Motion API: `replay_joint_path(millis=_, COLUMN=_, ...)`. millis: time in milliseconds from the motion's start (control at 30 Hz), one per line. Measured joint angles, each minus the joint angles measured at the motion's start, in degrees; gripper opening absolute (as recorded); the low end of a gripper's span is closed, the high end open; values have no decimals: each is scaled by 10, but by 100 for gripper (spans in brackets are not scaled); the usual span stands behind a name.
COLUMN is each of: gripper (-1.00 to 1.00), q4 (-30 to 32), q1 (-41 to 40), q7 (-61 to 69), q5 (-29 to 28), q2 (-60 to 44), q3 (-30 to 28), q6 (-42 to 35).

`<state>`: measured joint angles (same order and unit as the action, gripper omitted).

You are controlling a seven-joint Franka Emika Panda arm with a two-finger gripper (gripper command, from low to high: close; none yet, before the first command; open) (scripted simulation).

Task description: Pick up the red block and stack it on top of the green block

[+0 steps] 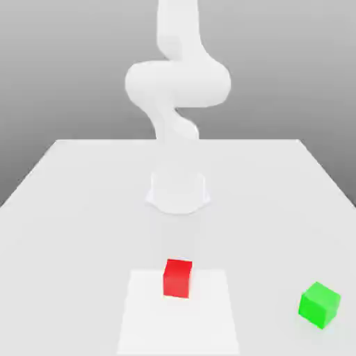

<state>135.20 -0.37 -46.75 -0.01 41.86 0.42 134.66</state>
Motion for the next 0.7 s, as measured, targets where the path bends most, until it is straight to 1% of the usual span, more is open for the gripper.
replay_joint_path(millis=400, gripper=0, q4=190, q1=-18, q7=-52, q5=0, q2=-234, q3=19, q6=164)
replay_joint_path(millis=567, gripper=0, q4=277, q1=-22, q7=-75, q5=4, q2=-356, q3=23, q6=248)
replay_joint_path(millis=700, gripper=0, q4=285, q1=-22, q7=-87, q5=-6, q2=-451, q3=20, q6=325)
